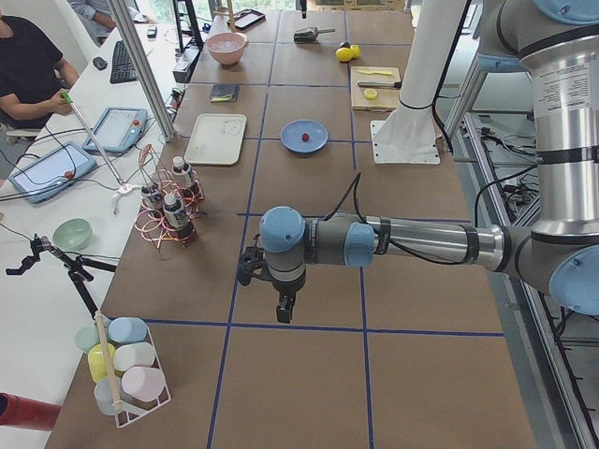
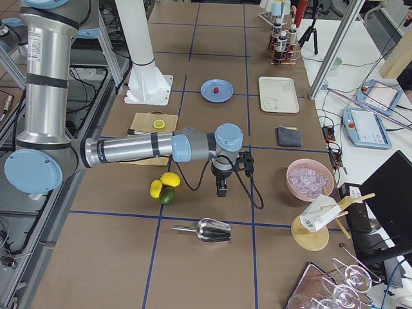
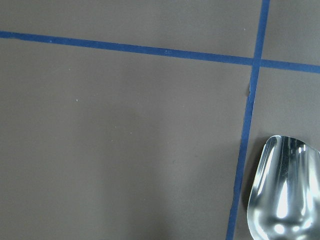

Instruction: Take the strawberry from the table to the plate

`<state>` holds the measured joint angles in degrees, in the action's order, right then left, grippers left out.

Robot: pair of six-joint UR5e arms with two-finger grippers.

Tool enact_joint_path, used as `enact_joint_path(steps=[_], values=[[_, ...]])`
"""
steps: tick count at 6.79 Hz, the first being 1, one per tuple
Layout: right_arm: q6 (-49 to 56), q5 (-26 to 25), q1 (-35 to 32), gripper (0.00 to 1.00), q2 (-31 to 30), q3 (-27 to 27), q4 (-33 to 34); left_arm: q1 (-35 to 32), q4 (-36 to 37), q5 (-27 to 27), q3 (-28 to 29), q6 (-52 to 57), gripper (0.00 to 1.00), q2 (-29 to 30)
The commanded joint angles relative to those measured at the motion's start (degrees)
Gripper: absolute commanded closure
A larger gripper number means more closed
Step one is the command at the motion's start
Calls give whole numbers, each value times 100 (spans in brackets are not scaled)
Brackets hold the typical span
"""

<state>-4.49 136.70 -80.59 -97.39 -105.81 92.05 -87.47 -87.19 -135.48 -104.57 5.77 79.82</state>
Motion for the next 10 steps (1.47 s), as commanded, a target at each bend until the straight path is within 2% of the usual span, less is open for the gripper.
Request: enact_joint_path(steps=[1, 5, 7, 10], values=[[689, -21, 0, 0, -183, 8, -3, 2, -9, -74, 7, 12, 0, 25], [880, -12, -9, 0, -220, 43, 6, 19, -466, -110, 104, 38, 0, 16], [836, -3, -9, 0, -211, 43, 6, 2, -1033, -110, 139, 30, 0, 51], [827, -3, -9, 0, -184, 52, 15, -7, -1020, -75, 288, 38, 0, -27]])
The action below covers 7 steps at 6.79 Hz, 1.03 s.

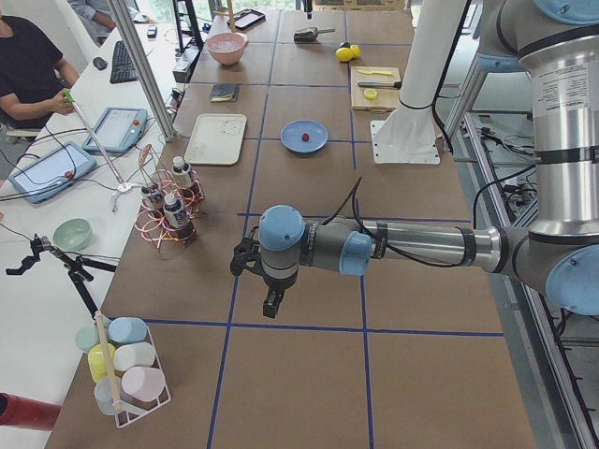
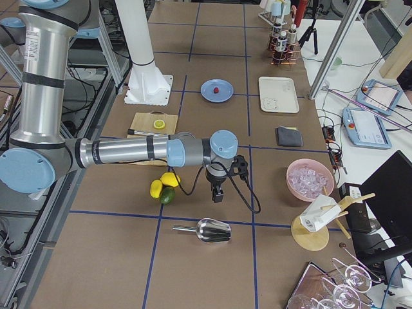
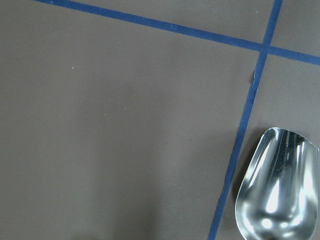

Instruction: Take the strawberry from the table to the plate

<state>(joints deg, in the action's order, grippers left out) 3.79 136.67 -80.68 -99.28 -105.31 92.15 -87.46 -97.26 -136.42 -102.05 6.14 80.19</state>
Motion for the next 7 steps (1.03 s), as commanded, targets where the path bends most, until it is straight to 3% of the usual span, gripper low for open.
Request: enact_joint_path(steps=[1, 3, 7], values=[[-123, 0, 0, 0, 49, 1, 5, -8, 14, 18, 36, 1, 0, -126], [-624, -9, 0, 0, 58, -16, 5, -17, -12, 45, 28, 1, 0, -258], [-634, 0, 0, 0, 49, -7, 5, -17, -12, 45, 28, 1, 0, -258]])
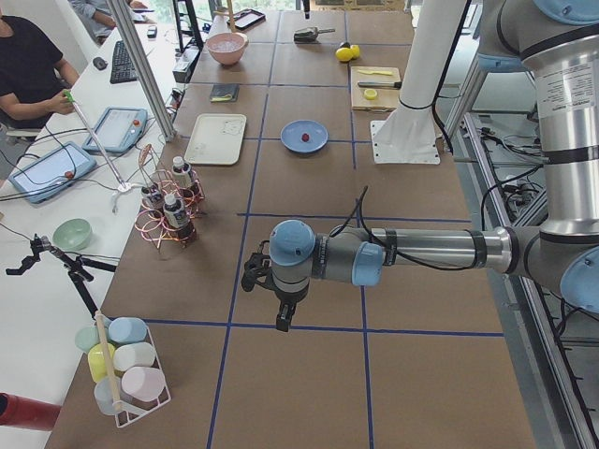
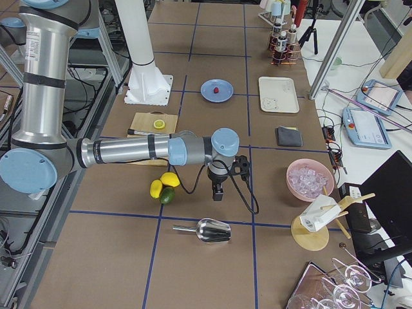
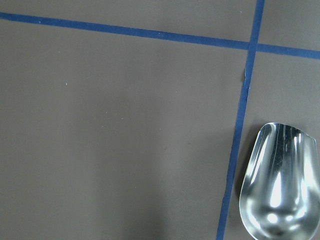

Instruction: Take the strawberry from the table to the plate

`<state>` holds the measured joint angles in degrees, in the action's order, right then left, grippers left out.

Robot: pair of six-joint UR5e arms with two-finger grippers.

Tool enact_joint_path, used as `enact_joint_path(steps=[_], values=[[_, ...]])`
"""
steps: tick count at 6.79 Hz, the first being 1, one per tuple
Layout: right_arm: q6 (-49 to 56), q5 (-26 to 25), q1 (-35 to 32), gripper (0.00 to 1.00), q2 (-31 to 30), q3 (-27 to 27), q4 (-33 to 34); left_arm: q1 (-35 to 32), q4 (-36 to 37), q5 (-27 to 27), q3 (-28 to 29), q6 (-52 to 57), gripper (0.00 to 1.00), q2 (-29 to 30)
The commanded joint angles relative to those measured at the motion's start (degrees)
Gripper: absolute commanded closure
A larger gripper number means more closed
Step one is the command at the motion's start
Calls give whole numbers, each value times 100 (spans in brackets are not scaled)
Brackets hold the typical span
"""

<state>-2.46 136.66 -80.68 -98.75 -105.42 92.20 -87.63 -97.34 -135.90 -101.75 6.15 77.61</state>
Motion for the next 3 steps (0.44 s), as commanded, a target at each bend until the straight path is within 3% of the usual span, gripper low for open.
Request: enact_joint_path(steps=[1, 3], values=[[0, 10, 0, 0, -4, 4, -9, 0, 4, -7, 6, 0, 0, 8], [34, 10, 0, 0, -12, 4, -9, 0, 13, -7, -3, 0, 0, 43]])
